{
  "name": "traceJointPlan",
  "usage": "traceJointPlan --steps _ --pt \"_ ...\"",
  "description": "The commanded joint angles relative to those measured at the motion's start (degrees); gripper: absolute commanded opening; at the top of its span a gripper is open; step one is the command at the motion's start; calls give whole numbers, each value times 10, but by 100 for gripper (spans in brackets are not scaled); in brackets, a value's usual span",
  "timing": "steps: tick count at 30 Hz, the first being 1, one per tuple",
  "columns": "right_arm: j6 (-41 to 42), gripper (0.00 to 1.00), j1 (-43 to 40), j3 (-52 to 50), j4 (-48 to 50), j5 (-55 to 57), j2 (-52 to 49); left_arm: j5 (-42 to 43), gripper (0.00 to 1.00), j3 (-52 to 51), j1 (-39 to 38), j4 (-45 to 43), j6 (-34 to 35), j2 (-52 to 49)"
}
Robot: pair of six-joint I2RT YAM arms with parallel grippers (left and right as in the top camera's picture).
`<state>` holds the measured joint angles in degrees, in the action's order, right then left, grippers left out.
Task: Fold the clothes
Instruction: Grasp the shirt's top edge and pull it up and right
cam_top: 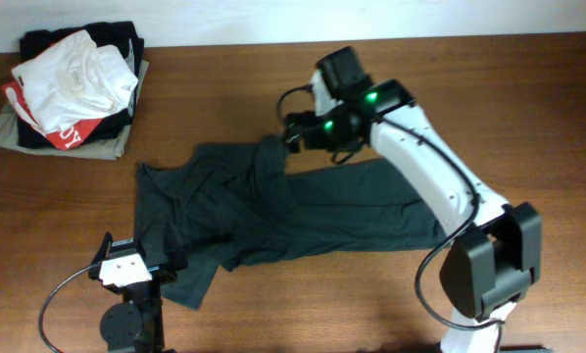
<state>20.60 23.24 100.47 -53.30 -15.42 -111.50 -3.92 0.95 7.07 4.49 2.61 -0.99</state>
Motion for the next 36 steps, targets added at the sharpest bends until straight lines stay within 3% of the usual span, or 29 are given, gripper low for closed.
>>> traceJointPlan --steps 1,5,8,10,16,23,36 --pt "6 98 -26 -1 24 51 -14 -4 99 -4 -2 -2 -5 3" --pt "21 98 -23 -1 52 6 -47 -4 99 -4 -2 -2 -5 3" --pt "21 78 1 -1 58 4 -85 -4 99 -4 -2 -2 -5 3" --pt "22 72 17 -1 58 4 -106 -4 99 -4 -2 -2 -5 3" --pt "24 68 64 -1 57 -32 -127 -4 99 -4 -2 -2 -5 3" --pt "24 67 101 -13 56 0 -150 -4 99 -4 -2 -2 -5 3" --pt "24 67 84 -17 38 55 -181 -4 99 -4 -2 -2 -5 3"
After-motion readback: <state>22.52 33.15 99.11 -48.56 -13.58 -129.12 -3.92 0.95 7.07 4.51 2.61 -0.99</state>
